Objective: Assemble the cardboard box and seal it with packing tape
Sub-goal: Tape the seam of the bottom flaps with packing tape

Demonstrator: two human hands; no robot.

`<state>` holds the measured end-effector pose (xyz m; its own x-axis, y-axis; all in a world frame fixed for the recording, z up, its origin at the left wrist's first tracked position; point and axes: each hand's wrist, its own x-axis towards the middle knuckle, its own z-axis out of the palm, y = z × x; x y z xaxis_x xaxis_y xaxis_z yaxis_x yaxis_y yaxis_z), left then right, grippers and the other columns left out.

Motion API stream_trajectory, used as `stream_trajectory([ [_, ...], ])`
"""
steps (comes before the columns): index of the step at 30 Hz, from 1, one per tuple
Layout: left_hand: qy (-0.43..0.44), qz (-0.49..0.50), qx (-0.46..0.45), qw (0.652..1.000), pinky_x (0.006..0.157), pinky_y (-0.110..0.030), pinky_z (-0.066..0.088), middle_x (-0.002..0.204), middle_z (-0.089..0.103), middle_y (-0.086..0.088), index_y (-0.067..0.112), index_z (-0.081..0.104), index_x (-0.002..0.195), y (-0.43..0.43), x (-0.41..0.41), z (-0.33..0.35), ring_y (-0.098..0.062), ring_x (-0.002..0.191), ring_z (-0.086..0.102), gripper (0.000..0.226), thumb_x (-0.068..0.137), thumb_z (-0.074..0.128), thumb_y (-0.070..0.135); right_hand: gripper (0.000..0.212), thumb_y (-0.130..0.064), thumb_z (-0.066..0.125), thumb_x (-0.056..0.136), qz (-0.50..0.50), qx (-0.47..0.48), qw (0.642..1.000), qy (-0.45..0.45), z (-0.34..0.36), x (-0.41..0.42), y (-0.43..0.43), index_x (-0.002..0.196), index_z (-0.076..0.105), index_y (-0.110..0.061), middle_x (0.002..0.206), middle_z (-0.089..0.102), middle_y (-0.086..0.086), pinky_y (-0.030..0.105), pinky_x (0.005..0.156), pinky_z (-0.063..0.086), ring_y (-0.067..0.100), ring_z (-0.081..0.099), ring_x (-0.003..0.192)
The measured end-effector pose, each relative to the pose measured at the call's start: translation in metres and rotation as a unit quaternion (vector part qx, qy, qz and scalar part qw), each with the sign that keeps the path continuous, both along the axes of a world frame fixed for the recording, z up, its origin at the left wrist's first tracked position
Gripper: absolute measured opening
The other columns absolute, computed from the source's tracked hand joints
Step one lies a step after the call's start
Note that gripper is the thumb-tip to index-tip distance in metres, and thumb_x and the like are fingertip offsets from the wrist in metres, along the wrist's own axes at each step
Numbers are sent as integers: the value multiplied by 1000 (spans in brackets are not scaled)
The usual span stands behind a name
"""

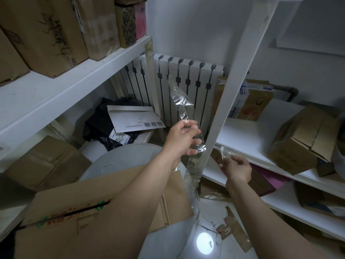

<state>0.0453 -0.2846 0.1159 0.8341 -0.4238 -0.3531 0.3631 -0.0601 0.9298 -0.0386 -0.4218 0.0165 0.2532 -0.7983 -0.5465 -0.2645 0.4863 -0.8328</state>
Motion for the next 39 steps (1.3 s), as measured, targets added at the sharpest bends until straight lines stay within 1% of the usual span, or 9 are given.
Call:
stream_trajectory([
  [10,-10,-5,-2,1000,56,-27,56,108,67,-3,21,59,115,4,-12,5,-12,76,66,17,98,55,20,10,-19,75,82,74,-27,992,94,-20,-21,3,81,69,-11,78,65,1,40,78,59,15,60,65],
  [14,-11,-2,-3,1000,56,-27,56,109,67,-4,20,59,115,6,-17,5,-12,76,66,17,98,55,20,8,-11,76,79,91,-19,986,141,-33,-35,5,78,68,-12,73,69,5,45,80,59,21,68,75],
  [18,-9,4,-10,1000,57,-28,56,111,66,-6,20,58,114,9,-25,2,-13,76,65,16,99,53,18,15,0,67,84,97,-34,980,172,-42,-47,0,83,70,-15,88,69,7,39,80,59,23,68,81],
  [22,-4,5,-17,1000,61,-31,58,113,66,-5,22,57,114,12,-32,0,-14,81,66,17,100,51,16,18,2,63,86,100,-33,981,164,-43,-54,-1,84,71,-15,95,68,9,38,77,60,23,67,80],
  [26,-5,15,-24,1000,69,-37,59,116,66,-2,24,58,116,15,-38,-2,-19,94,68,20,100,50,16,10,-18,63,92,218,-35,973,67,-18,-50,18,96,71,-15,96,69,7,44,89,56,21,66,90],
  [30,-14,53,-44,998,78,-41,59,118,64,0,25,57,117,24,-41,2,-18,96,67,21,101,48,16,53,-53,33,99,386,23,917,-102,17,-43,48,107,73,-19,113,70,-1,38,101,38,14,58,115],
  [32,-28,80,-57,995,78,-40,59,118,64,2,26,57,118,35,-41,6,-18,98,67,22,101,48,16,71,-71,22,92,490,43,862,-122,22,-42,56,113,71,-24,117,70,-6,35,103,33,9,56,119],
  [34,-43,111,-71,990,75,-39,59,120,63,2,28,58,118,50,-40,11,-21,102,67,23,101,48,15,71,-79,31,84,560,30,823,-90,23,-43,63,114,70,-26,112,71,-9,30,97,35,6,60,113],
  [39,-105,173,-87,975,75,-36,57,124,60,6,34,59,112,98,-36,28,-27,114,60,23,100,50,16,19,-21,77,80,621,-13,783,-40,21,-44,74,98,73,-16,101,69,1,15,73,47,9,64,89],
])
